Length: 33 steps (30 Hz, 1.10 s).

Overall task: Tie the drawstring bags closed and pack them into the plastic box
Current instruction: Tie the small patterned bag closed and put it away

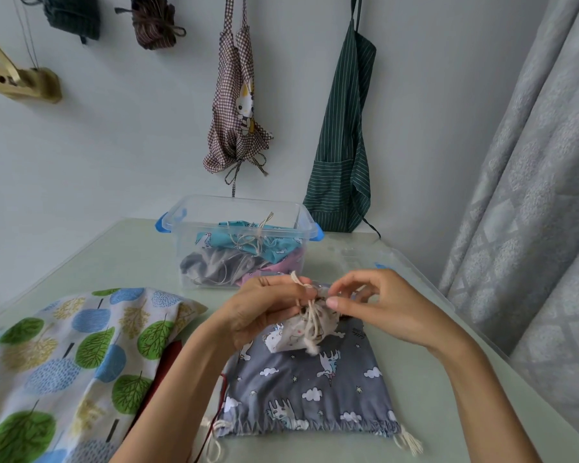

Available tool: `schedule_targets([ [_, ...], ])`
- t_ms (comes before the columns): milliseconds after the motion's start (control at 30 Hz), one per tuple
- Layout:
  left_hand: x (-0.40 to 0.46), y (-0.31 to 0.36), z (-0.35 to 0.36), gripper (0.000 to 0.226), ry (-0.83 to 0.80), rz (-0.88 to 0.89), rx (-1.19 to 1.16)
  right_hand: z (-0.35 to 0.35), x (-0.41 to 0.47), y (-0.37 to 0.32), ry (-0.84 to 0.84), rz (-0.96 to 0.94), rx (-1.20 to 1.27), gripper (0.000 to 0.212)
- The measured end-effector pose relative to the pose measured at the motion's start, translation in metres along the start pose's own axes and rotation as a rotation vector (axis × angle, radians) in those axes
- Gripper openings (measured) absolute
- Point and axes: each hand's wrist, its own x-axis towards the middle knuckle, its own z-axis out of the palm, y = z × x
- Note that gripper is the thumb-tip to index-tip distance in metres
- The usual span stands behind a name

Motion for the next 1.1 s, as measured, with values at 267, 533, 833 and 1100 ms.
schedule_targets([
  [267, -0.003, 0.001, 0.003, 0.014, 0.086, 0.341, 0.363, 0.02, 0.01, 0.01, -0.021, 0.002, 0.05, 0.012],
  [533, 0.001, -0.011, 0.002, 0.01, 0.307, 0.563, 0.518, 0.026, 0.013, 0.008, -0.013, 0.084, 0.199, 0.019],
  [833, 0.003, -0.014, 0.004, 0.008, 0.334, 0.583, 0.526, 0.036, 0.019, 0.02, -0.031, 0.184, 0.514, 0.023],
  [1100, 0.005, -0.01, 0.0, 0.016, 0.121, 0.518, 0.403, 0.038, 0.025, 0.018, 0.151, 0.199, 0.551, 0.01],
])
